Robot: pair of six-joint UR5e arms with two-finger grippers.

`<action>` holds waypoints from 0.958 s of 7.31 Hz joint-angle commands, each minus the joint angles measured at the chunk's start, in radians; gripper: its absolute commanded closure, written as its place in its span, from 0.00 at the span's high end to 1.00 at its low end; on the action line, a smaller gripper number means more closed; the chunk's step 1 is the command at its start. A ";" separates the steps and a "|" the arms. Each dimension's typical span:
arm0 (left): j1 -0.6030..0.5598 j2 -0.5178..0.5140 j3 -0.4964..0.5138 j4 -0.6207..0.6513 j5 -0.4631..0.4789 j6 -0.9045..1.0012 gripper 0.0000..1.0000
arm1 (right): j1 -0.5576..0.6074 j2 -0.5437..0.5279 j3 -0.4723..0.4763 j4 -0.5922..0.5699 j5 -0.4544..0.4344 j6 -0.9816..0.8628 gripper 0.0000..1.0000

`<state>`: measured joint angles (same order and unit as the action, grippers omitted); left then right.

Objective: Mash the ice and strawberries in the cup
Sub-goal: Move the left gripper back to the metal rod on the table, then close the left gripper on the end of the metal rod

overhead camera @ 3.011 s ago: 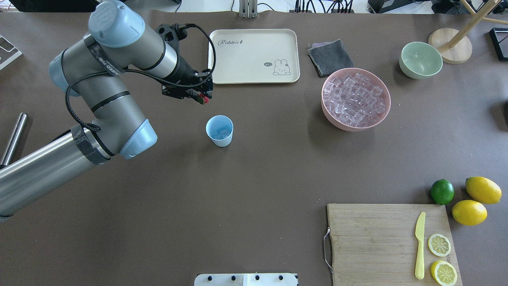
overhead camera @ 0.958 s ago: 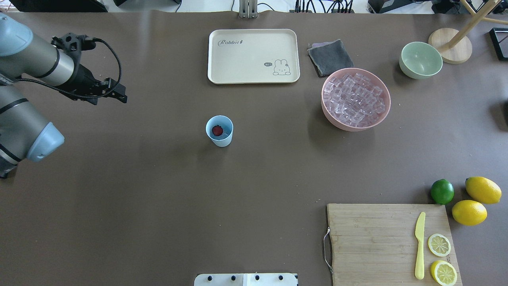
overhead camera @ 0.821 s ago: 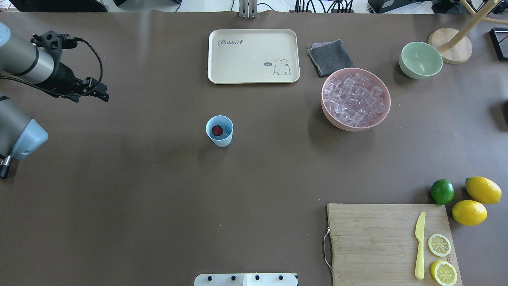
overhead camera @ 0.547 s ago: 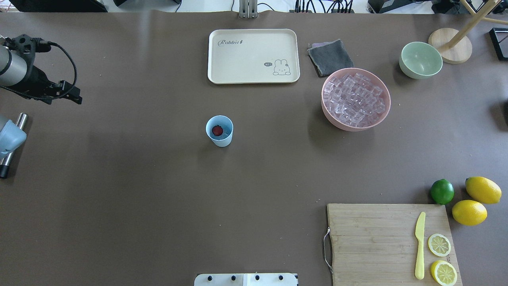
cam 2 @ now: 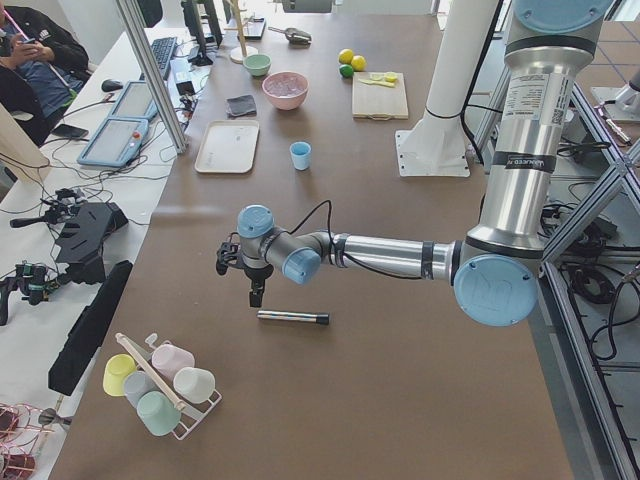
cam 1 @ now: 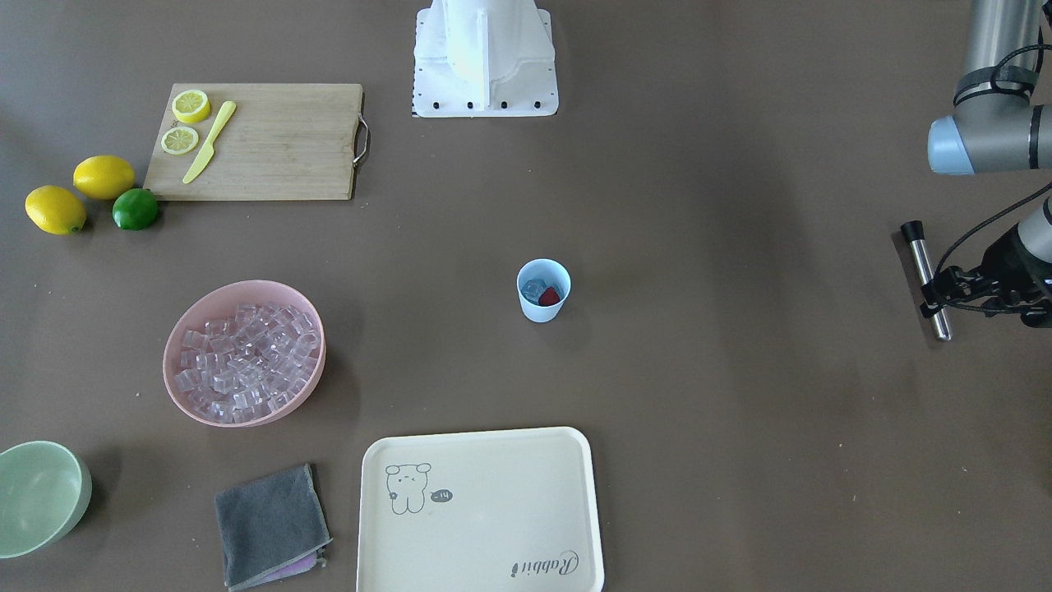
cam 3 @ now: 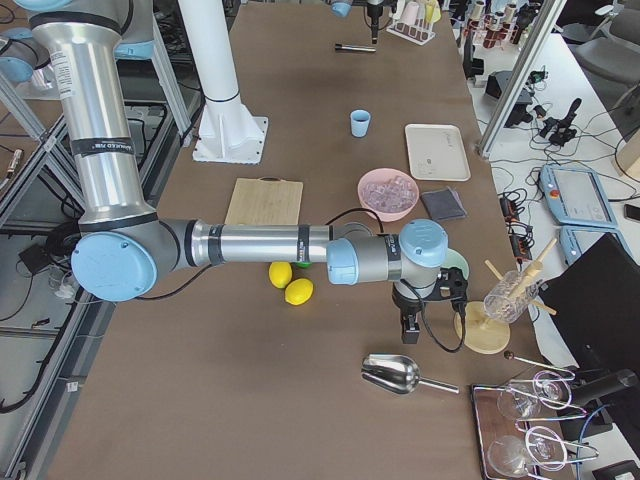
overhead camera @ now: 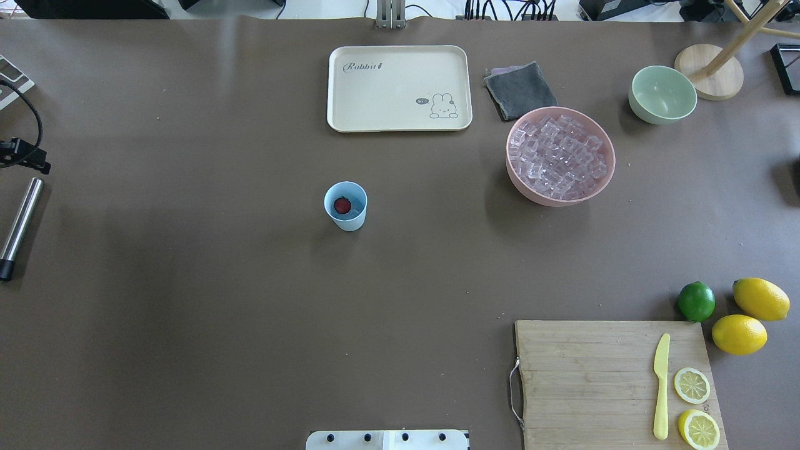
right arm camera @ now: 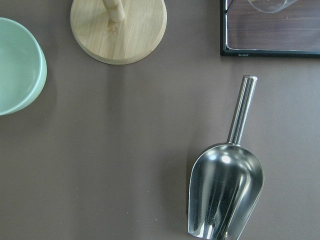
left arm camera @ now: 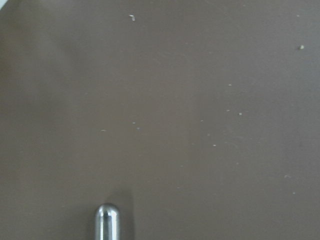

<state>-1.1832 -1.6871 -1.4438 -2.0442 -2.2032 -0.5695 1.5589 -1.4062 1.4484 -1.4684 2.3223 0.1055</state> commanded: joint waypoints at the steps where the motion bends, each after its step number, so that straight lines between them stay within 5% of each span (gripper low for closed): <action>1: 0.004 0.004 0.041 -0.022 -0.003 -0.024 0.97 | 0.000 -0.007 0.004 0.005 0.029 -0.004 1.00; 5: 0.014 0.015 0.161 -0.206 -0.006 -0.039 0.97 | -0.010 0.006 0.017 0.000 0.019 -0.004 1.00; 7: 0.016 0.015 0.157 -0.243 -0.001 -0.108 0.85 | -0.010 0.003 0.021 0.002 0.002 -0.010 1.00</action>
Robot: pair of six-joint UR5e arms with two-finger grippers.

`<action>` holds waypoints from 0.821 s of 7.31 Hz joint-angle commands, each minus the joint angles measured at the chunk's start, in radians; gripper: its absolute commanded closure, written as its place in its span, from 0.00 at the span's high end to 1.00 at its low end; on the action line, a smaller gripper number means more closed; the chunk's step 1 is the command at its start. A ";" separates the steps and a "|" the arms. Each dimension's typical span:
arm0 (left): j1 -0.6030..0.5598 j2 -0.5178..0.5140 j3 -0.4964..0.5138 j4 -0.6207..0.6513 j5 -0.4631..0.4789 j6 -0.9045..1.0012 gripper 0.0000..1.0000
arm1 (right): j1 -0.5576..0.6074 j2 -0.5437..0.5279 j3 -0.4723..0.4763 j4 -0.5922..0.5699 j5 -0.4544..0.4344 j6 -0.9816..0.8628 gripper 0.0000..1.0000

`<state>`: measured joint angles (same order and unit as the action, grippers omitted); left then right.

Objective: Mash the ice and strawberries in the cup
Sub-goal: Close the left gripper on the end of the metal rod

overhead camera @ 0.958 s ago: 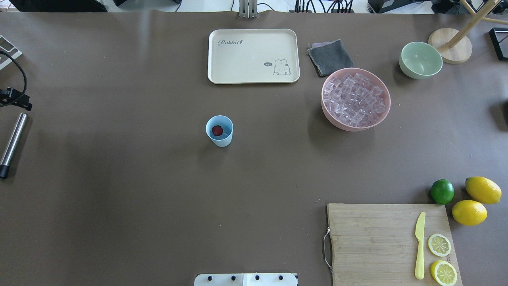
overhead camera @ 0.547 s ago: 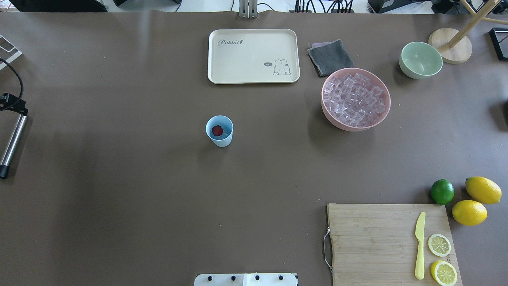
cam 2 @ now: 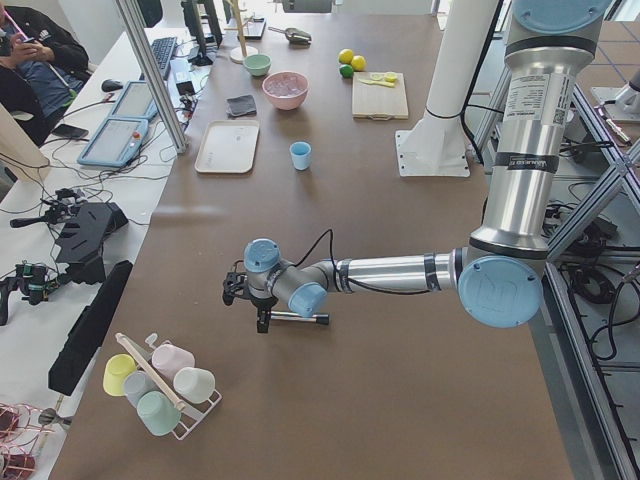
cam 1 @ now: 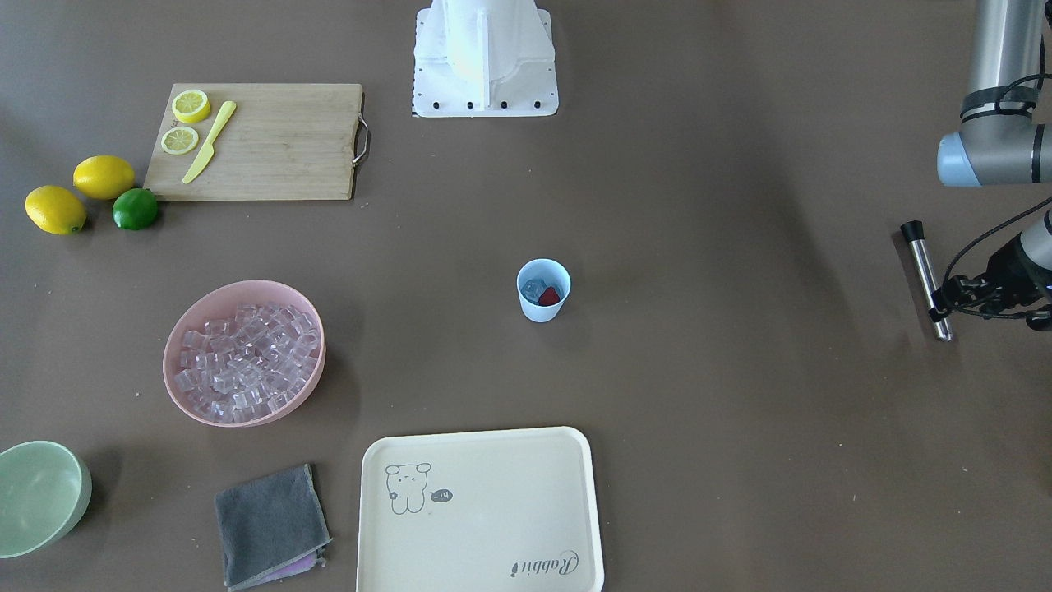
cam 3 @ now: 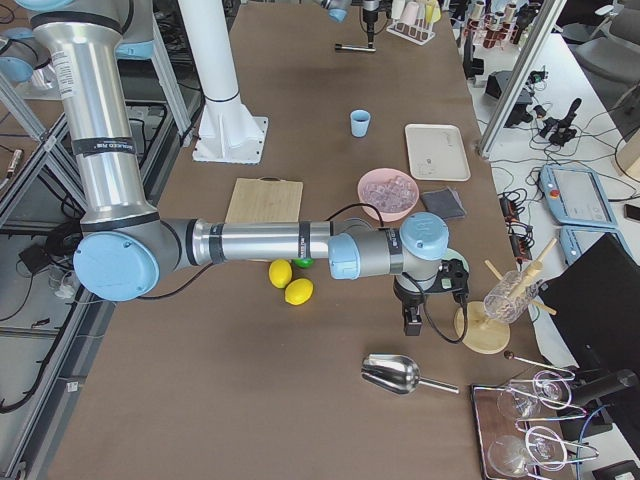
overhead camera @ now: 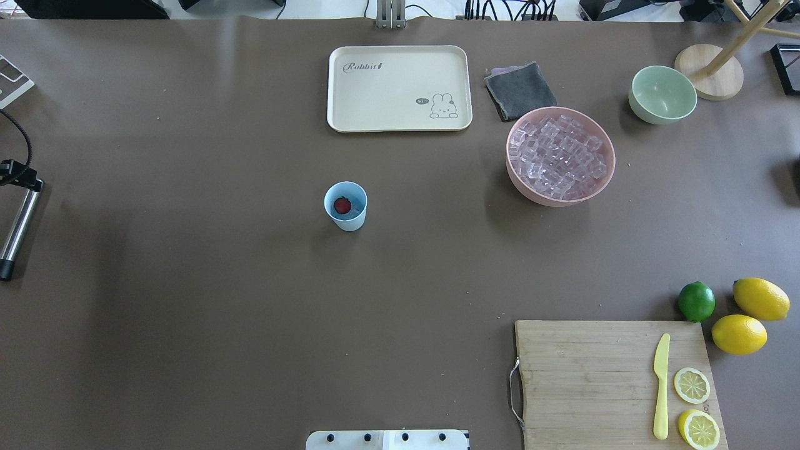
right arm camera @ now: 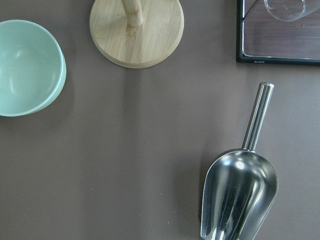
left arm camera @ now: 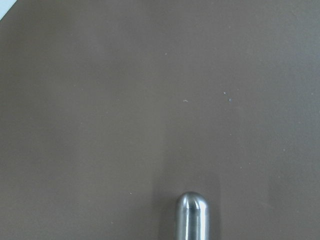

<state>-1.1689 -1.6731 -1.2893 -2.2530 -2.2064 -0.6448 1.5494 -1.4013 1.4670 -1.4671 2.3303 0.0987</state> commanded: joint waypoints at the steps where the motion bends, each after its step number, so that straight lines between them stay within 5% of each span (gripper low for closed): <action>1: 0.032 0.016 0.007 -0.049 0.004 -0.033 0.72 | 0.001 -0.010 -0.002 0.002 -0.009 -0.005 1.00; 4: 0.063 0.019 0.002 -0.097 0.004 -0.052 0.67 | 0.004 -0.019 0.003 0.002 -0.006 -0.005 1.00; 5: 0.066 0.023 0.004 -0.102 0.004 -0.041 0.27 | 0.011 -0.019 0.004 0.002 -0.002 -0.005 1.00; 6: 0.066 0.036 0.001 -0.121 -0.002 -0.036 0.10 | 0.015 -0.019 0.004 0.001 0.000 -0.007 1.00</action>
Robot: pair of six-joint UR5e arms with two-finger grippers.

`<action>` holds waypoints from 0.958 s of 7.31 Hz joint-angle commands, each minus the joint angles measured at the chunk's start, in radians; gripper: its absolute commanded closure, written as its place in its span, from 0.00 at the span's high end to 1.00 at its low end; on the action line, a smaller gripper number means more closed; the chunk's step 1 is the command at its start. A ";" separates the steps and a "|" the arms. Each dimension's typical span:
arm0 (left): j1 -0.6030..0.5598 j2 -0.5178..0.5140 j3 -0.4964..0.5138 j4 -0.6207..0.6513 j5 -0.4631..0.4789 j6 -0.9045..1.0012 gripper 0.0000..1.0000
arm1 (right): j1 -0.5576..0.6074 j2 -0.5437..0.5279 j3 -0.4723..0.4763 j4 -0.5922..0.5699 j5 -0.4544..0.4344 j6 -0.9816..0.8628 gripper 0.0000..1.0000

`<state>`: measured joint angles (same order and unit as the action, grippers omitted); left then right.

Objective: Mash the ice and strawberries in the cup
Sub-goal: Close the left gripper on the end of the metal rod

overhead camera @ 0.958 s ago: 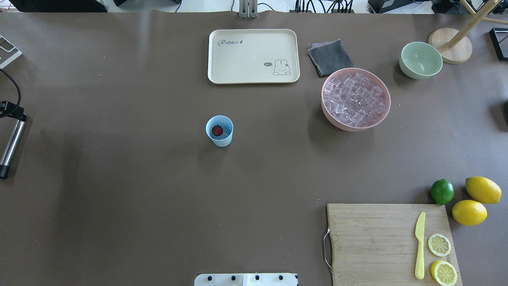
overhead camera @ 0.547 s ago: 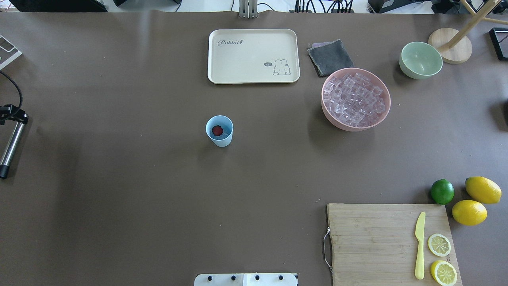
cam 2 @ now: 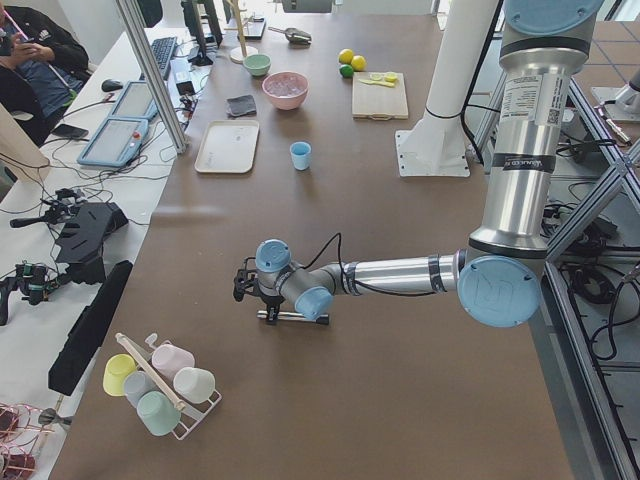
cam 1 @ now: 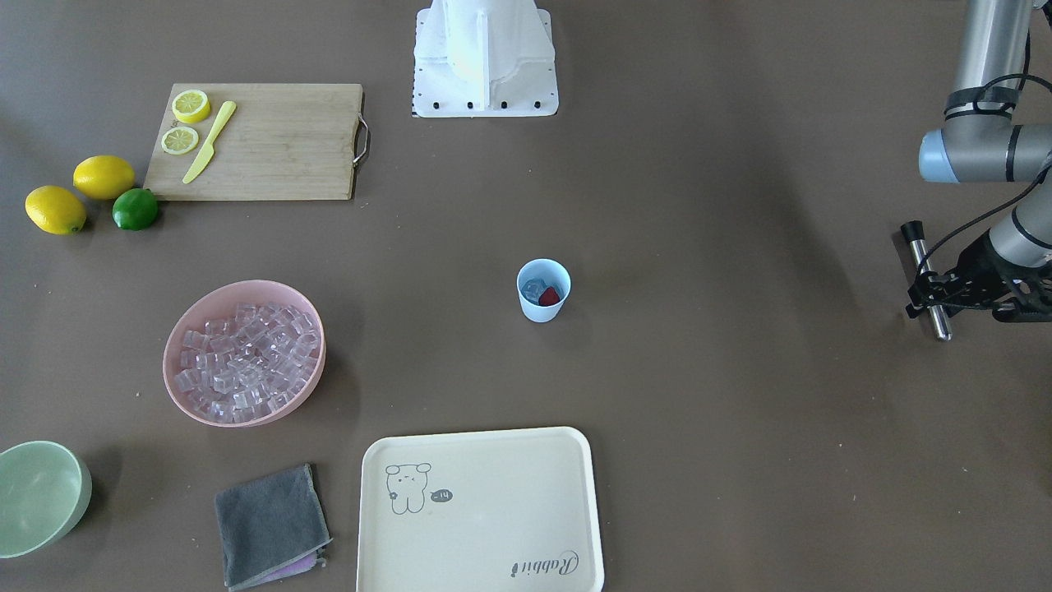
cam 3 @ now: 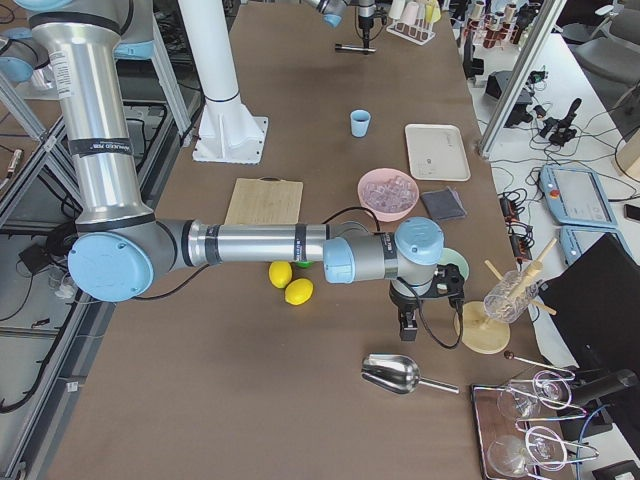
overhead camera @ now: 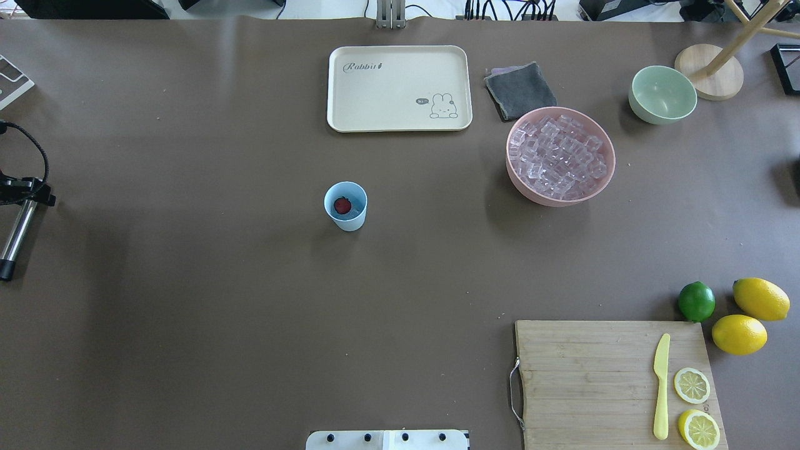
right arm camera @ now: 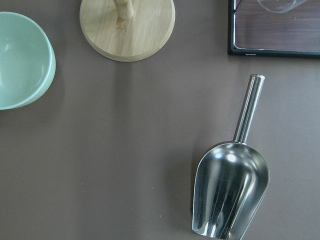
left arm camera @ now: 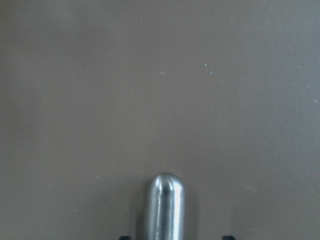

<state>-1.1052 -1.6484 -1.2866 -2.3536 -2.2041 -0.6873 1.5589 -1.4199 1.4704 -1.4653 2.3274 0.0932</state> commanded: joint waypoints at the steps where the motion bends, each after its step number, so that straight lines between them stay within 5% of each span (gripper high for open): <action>1: 0.002 0.031 0.000 -0.056 0.001 0.009 0.00 | 0.006 0.001 0.001 -0.003 0.001 -0.001 1.00; 4: 0.001 0.021 -0.068 -0.062 0.000 0.017 0.00 | 0.010 0.001 0.008 -0.004 0.004 -0.001 1.00; 7: -0.007 -0.260 -0.102 0.011 0.001 0.002 0.00 | 0.021 -0.022 0.034 -0.010 0.007 -0.001 1.00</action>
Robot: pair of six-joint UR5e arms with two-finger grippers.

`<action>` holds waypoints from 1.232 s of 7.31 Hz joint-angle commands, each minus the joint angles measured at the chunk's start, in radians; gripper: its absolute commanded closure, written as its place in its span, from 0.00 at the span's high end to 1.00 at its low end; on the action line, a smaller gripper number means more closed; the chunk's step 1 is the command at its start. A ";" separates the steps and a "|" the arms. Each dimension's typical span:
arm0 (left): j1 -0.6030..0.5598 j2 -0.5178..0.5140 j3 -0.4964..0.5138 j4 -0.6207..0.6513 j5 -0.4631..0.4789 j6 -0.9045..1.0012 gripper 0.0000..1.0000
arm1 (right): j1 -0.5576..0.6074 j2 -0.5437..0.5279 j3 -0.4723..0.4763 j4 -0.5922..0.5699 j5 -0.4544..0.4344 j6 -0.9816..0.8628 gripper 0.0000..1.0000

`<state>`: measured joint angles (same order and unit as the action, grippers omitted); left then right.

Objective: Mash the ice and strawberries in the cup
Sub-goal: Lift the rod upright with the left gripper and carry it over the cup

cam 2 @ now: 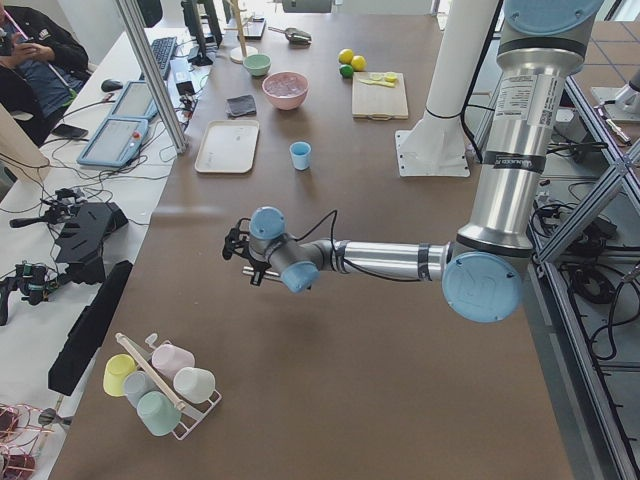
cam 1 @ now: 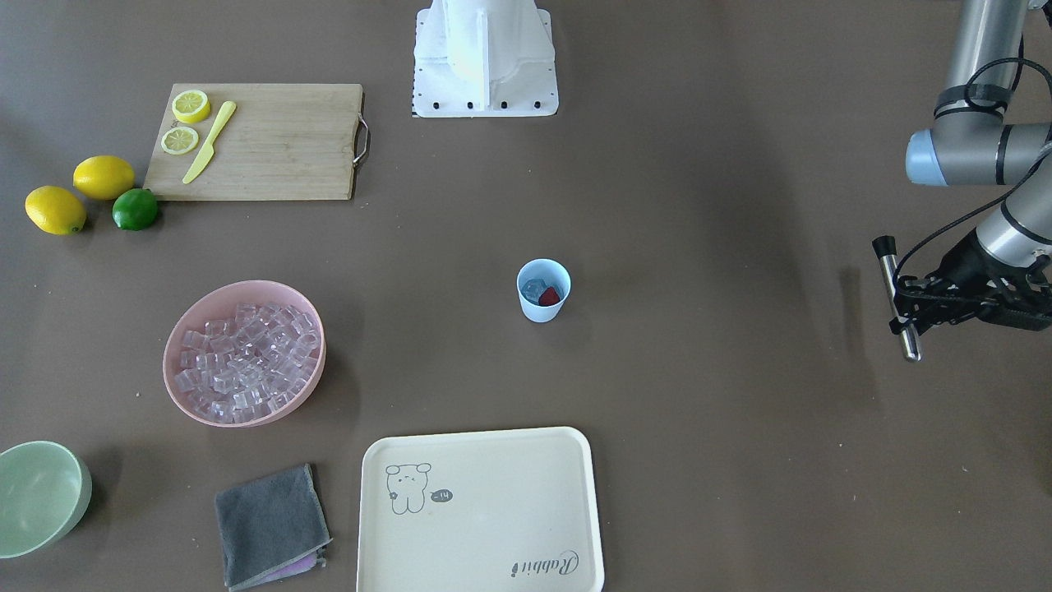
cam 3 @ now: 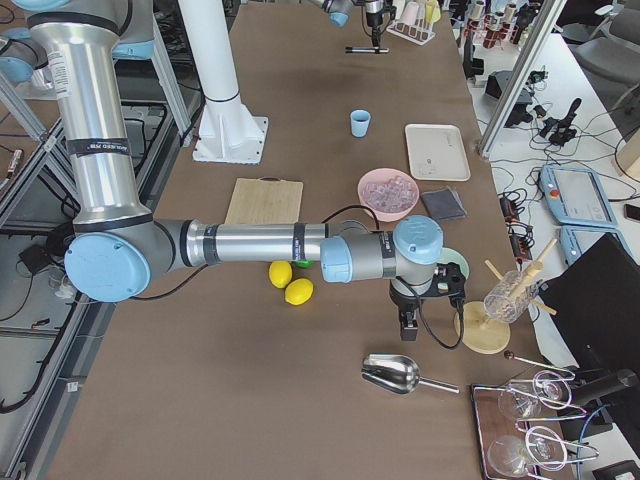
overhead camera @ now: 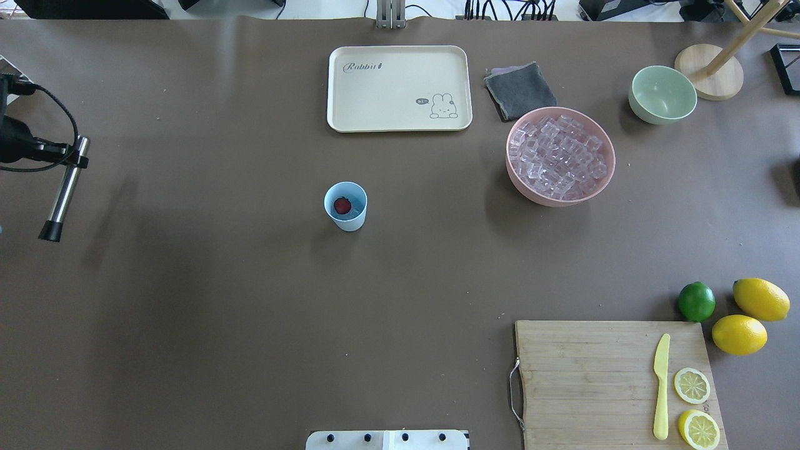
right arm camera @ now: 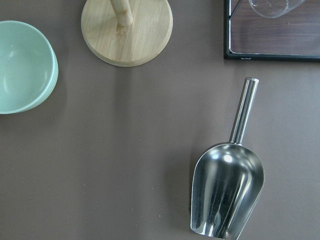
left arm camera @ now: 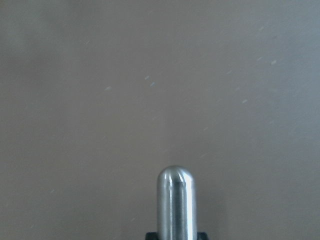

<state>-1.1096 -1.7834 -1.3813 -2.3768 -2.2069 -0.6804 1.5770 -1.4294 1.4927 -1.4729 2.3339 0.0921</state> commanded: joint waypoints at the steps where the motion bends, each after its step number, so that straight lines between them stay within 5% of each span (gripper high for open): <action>1: -0.004 -0.240 -0.004 0.047 0.009 -0.081 0.00 | 0.008 -0.020 0.029 -0.004 0.001 0.000 1.00; 3: -0.004 -0.385 -0.018 0.036 0.099 -0.214 0.00 | 0.008 -0.022 0.028 -0.004 -0.001 0.000 1.00; 5: 0.061 -0.395 -0.039 -0.191 0.214 -0.316 0.00 | 0.006 -0.016 0.032 -0.006 -0.001 0.002 1.00; 8: 0.308 -0.373 -0.074 -0.516 0.656 -0.288 0.00 | -0.021 -0.017 0.046 -0.007 0.004 0.002 1.00; 9: 0.316 -0.346 -0.135 -0.563 0.670 -0.280 0.00 | -0.023 -0.019 0.044 -0.013 0.004 0.002 1.00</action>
<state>-0.8330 -2.1517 -1.4586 -2.8674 -1.6069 -0.9701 1.5598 -1.4473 1.5358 -1.4810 2.3373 0.0934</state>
